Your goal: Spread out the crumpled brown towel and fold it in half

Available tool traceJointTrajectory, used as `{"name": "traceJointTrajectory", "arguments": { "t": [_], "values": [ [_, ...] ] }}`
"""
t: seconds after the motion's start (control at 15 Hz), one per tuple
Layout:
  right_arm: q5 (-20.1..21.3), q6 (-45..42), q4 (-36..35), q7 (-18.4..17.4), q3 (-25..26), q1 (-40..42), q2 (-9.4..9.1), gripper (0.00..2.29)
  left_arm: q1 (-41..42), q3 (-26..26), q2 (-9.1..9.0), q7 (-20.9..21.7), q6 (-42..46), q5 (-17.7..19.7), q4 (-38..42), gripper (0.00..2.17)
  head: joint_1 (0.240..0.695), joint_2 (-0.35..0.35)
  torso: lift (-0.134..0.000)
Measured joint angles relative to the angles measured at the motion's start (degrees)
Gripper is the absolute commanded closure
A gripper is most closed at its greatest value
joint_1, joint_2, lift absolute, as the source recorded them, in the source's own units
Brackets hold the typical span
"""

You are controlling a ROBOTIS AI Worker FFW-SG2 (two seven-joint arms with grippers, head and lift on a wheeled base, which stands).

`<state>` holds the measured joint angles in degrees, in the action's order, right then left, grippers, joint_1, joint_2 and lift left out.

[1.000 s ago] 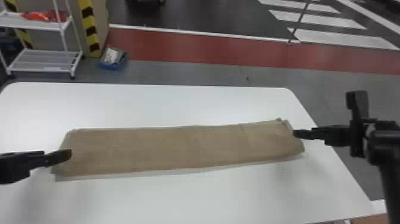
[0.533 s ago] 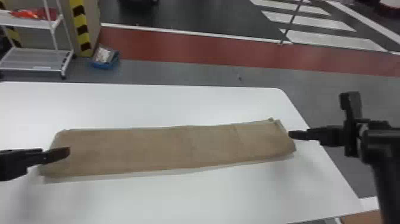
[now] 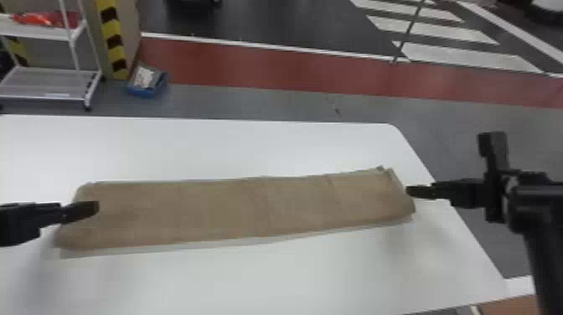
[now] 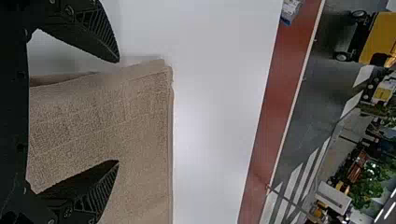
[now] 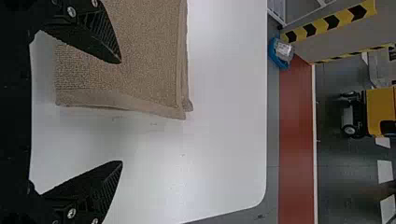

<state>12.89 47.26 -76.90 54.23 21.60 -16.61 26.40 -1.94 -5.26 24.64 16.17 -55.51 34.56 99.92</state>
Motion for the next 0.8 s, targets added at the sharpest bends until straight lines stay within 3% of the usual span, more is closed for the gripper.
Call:
{"name": "traceJointTrajectory", "arguments": {
  "t": [0.4,0.8],
  "values": [
    [-0.56,-1.8,1.05,0.14,-0.15,-0.45,-0.01,0.13,-2.19,0.92,0.07,0.48,0.31,-0.25,-2.46,0.13,0.695,-0.234,-0.12],
    [-3.57,-6.33,4.97,3.01,0.63,-2.0,0.61,0.13,-4.11,2.31,0.37,1.38,0.4,-0.37,-3.49,0.13,0.695,-0.227,-0.12]
  ]
}}
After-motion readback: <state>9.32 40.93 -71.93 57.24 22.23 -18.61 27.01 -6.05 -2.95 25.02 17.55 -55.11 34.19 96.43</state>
